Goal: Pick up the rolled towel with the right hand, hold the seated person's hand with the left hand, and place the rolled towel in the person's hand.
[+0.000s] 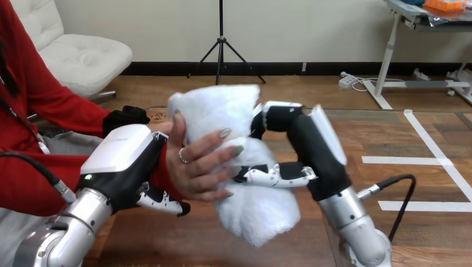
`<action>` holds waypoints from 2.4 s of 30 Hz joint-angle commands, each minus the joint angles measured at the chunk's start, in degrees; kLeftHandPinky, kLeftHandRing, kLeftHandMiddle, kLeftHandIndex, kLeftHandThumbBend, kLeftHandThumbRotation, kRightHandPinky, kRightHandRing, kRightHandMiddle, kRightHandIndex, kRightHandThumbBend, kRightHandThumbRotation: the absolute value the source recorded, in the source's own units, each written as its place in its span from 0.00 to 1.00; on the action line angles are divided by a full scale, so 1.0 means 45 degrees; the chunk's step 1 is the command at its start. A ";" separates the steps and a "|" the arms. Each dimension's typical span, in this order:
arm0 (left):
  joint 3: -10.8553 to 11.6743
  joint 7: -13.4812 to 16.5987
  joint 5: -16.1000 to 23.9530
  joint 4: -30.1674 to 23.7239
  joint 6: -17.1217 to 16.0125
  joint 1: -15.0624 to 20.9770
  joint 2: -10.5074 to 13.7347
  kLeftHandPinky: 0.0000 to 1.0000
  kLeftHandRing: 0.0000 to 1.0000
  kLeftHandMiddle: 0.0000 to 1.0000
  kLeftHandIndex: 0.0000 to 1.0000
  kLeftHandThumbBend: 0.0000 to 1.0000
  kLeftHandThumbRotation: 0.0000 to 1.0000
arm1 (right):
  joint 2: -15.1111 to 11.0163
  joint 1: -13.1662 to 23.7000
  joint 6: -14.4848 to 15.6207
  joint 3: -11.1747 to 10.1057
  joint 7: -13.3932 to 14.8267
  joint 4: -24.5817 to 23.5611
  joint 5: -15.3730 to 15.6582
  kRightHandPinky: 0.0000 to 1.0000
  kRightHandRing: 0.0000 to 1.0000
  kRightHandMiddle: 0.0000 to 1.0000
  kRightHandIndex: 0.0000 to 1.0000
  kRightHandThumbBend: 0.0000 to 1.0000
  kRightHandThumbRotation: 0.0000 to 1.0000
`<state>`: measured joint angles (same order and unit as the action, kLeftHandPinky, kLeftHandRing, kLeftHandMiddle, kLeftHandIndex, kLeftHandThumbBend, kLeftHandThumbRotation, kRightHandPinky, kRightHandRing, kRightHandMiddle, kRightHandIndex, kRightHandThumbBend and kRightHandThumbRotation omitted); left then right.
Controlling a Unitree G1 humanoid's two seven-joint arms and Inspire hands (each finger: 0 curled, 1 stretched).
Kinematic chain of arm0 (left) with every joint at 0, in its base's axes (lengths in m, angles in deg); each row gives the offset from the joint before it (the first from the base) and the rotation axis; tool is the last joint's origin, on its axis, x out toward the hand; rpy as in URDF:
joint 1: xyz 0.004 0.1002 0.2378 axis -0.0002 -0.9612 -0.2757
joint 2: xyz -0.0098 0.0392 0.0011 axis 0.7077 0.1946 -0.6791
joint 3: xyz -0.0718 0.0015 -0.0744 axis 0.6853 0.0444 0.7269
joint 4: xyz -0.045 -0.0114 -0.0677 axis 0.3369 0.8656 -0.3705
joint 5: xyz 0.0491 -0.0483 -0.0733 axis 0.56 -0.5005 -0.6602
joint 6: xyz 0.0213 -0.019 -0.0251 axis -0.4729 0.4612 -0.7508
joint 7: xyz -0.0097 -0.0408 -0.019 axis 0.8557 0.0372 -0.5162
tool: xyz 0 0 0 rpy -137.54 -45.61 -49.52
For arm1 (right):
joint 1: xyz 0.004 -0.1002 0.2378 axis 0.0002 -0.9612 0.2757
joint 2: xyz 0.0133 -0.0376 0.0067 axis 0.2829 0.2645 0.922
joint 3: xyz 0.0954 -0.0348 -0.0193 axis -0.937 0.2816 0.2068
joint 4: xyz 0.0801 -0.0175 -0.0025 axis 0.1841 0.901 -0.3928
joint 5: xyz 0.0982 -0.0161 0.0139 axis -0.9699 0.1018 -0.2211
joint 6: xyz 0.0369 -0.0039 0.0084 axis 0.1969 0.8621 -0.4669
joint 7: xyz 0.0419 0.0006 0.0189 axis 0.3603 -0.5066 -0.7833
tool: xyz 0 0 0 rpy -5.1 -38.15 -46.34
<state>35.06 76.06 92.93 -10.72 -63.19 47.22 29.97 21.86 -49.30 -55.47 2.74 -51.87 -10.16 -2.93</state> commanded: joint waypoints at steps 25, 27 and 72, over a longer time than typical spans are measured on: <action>-0.0123 -0.0030 -0.0497 -0.0386 -0.0809 0.1155 -0.0113 0.22 0.27 0.33 0.35 0.89 0.00 | 0.0225 -0.0246 -0.0012 -0.0030 -0.0907 -0.3482 -0.1601 0.22 0.29 0.36 0.35 0.77 0.00; -0.0125 -0.0071 -0.0518 -0.0434 -0.0749 0.1157 -0.0133 0.22 0.27 0.34 0.35 0.89 0.00 | 0.0231 -0.0274 0.0043 -0.0037 -0.0960 -0.3523 -0.1642 0.22 0.29 0.36 0.35 0.78 0.00; -0.0046 -0.0219 -0.0441 -0.0983 -0.0417 0.1054 -0.0298 0.35 0.39 0.44 0.46 0.94 0.00 | 0.0381 -0.0237 0.0515 -0.0216 -0.1395 -0.3213 -0.1991 0.23 0.30 0.38 0.38 0.80 0.00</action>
<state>35.30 74.92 90.98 -11.70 -64.58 48.52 29.49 21.80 -53.28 -53.60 2.31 -57.92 -22.63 -9.92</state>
